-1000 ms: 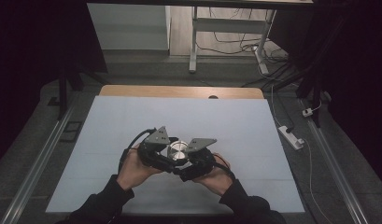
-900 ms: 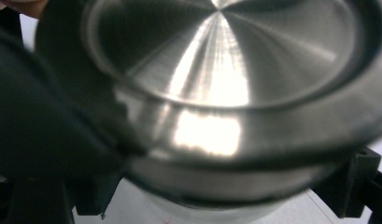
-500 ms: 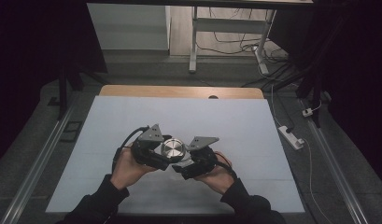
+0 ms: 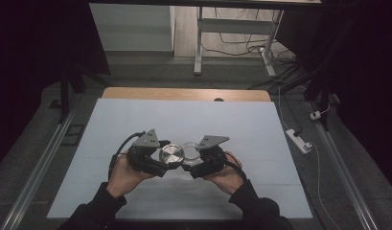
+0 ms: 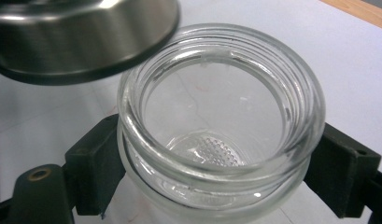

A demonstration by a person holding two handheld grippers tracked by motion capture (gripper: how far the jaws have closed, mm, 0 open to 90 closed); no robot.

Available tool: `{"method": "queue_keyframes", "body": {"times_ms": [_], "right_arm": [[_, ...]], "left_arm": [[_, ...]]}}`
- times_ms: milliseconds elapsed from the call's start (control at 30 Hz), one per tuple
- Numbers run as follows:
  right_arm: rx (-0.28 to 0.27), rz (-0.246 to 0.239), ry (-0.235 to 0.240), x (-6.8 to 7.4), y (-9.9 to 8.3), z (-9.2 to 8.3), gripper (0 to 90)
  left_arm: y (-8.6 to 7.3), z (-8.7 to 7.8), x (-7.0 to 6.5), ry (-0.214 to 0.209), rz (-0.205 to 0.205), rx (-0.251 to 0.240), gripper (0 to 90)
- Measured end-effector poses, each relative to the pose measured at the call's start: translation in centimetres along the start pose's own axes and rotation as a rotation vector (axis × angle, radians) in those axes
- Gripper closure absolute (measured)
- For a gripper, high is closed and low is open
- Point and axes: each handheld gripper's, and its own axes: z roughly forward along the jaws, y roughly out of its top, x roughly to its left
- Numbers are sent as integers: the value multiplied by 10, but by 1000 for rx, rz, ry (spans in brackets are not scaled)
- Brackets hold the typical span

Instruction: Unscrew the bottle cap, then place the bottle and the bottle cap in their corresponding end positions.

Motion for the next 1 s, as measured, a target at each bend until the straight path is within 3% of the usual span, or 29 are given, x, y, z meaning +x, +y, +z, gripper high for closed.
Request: {"method": "queue_keyframes", "body": {"times_ms": [433, 633, 1000], "right_arm": [[-2, 4, -23, -10, 7, 3, 151], [-4, 11, -34, -16, 10, 5, 151], [-9, 17, -45, -24, 21, 15, 151]], "left_arm": [[-10, 1, -5, -30, 4, -13, 208], [-12, 2, -10, -36, 24, -16, 208], [-22, 15, -14, -54, 32, -7, 208]]}}
